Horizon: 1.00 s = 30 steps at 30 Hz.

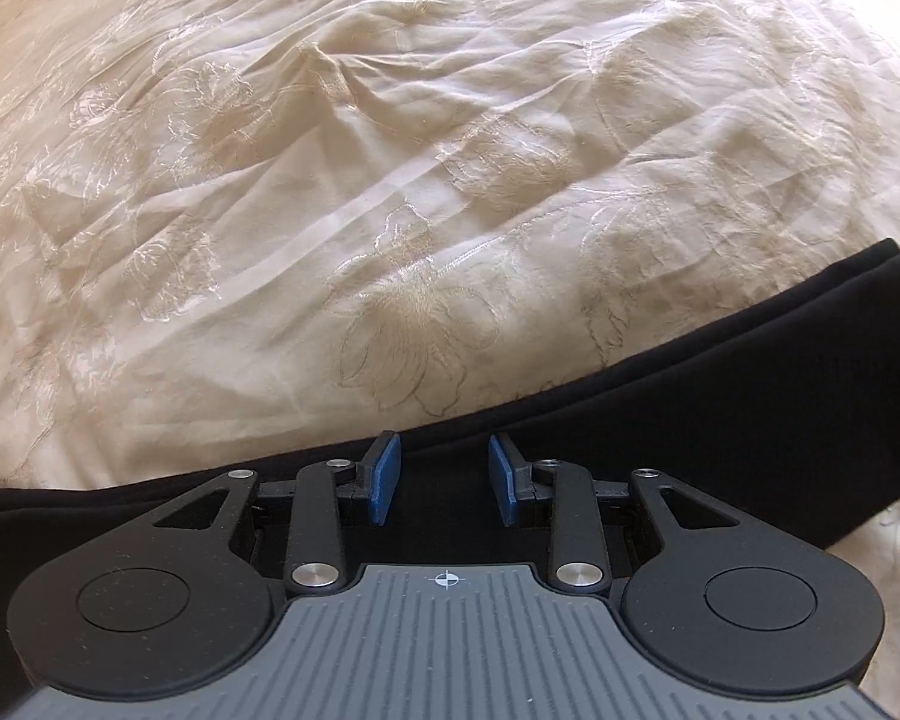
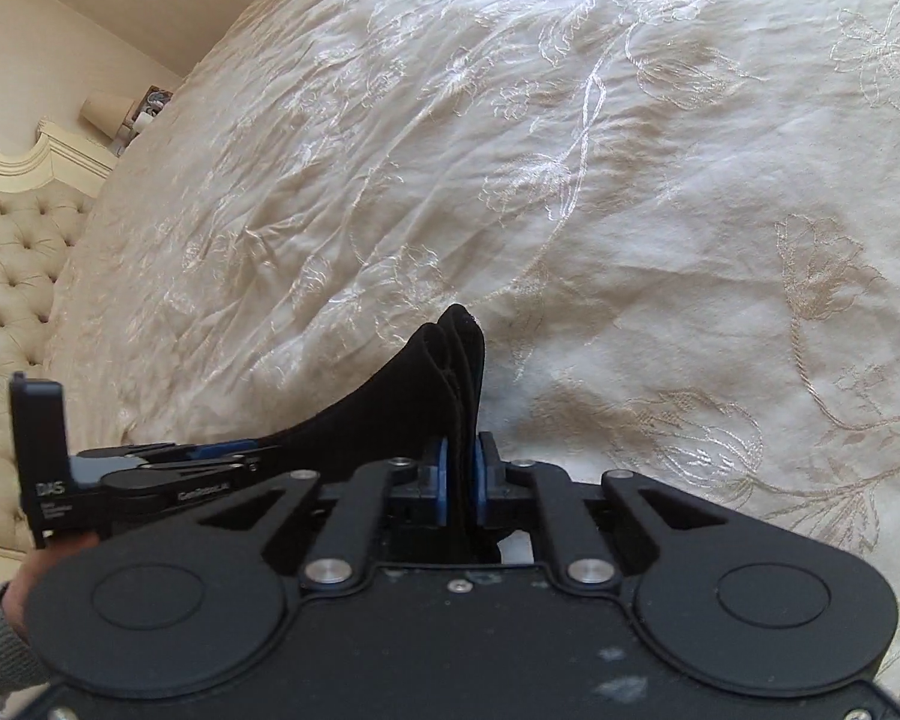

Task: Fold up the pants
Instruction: 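Lift the pants end with the right gripper toward the left gripper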

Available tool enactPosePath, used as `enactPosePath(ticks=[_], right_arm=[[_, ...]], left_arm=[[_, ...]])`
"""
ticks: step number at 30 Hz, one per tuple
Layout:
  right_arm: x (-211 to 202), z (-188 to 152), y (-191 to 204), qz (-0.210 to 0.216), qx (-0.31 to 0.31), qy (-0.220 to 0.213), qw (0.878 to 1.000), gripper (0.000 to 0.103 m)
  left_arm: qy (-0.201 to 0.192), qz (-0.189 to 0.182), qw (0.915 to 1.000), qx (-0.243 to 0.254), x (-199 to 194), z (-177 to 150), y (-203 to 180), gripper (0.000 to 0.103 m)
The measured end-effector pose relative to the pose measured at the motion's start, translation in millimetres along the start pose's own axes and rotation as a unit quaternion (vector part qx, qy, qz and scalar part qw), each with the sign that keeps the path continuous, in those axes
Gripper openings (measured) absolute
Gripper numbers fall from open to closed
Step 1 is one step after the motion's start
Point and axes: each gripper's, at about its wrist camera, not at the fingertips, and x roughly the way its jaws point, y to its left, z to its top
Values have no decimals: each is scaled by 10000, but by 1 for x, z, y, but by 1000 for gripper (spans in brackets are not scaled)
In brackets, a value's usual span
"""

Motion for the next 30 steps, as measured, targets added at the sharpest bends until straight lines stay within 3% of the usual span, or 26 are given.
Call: enactPosePath(ticks=[6, 9, 12, 15, 18, 22, 26, 30], right_arm=[[-10, 2, 31, -27, -128, -151, 9998, 10], [-14, 3, 39, -48, -134, -226, 9996, 10], [-17, 3, 48, -66, -177, -264, 9995, 10], [-18, 3, 60, -86, -244, -323, 9991, 10], [-23, 0, 75, -79, -354, -393, 9986, 10], [-29, -8, 109, -30, -593, -485, 9971, 10], [-27, -22, 156, -5, -879, -578, 9944, 10], [-13, -42, 203, 109, -1192, -558, 9912, 10]], left_arm=[[-236, -49, 9997, -71, -21, 8, 11, 32], [-432, -139, 9989, -71, -44, -4, 20, 32], [-370, -215, 9990, 86, -54, -28, 21, 32], [-189, -357, 9988, 280, -49, -50, 16, 32], [-39, -232, 9990, 393, -29, -62, 14, 32], [-85, -197, 9979, 619, -20, -61, 13, 32], [-507, -220, 9983, 203, -49, -59, 44, 32], [-670, -201, 9965, -457, -71, -66, 99, 33]])
